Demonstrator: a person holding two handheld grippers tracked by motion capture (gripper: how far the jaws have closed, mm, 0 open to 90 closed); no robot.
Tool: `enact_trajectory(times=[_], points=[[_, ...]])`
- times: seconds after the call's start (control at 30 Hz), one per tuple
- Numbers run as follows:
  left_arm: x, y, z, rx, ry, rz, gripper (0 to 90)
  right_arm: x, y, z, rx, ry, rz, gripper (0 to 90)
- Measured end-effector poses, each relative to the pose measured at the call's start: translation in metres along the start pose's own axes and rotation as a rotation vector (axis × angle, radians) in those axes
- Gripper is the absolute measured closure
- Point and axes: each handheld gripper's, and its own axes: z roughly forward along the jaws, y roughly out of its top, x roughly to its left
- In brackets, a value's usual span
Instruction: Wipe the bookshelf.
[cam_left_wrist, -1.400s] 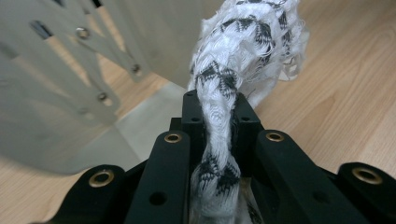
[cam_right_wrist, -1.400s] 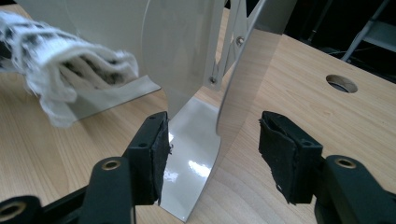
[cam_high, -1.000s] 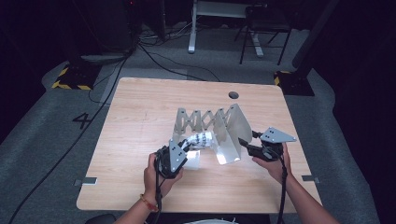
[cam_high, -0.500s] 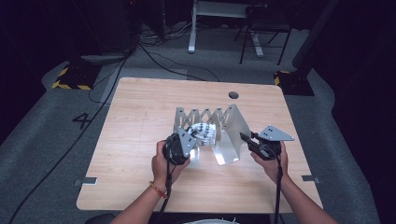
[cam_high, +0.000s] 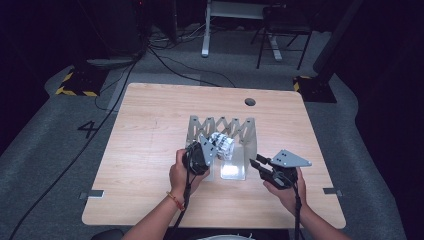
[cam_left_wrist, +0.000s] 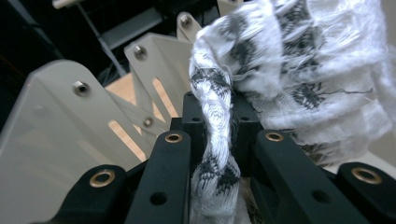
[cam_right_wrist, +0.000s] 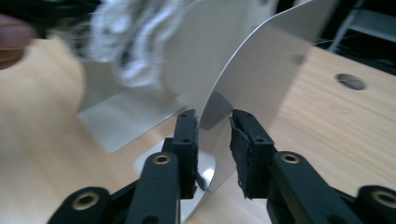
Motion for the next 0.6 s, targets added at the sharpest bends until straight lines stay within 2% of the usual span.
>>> enact_trajectory(times=[0.03, 0.13, 0.2, 0.3, 0.37, 0.47, 0.6], points=[[-0.001, -0.001, 0.001, 0.007, 0.004, 0.011, 80.7, 0.004, 0.000, -0.001, -0.002, 0.029, -0.009, 66.7], [-0.009, -0.009, 0.006, 0.020, 0.019, 0.048, 80.7, 0.008, 0.000, -0.007, -0.027, 0.053, -0.026, 56.0], [-0.014, -0.015, 0.011, 0.022, 0.014, 0.061, 80.7, 0.006, 0.002, -0.011, -0.046, 0.075, -0.031, 51.3], [-0.020, -0.023, 0.019, 0.057, 0.000, 0.074, 80.7, -0.002, 0.003, -0.020, -0.093, 0.107, -0.040, 47.0], [-0.022, -0.028, 0.023, 0.077, 0.008, 0.109, 80.7, -0.008, 0.002, -0.025, -0.114, 0.102, -0.036, 45.2], [-0.020, -0.034, 0.026, 0.107, -0.002, 0.127, 80.6, -0.021, -0.001, -0.029, -0.122, 0.101, -0.020, 43.1], [-0.014, -0.039, 0.025, 0.130, -0.015, 0.174, 80.6, -0.036, -0.006, -0.029, -0.104, 0.072, -0.034, 42.2]])
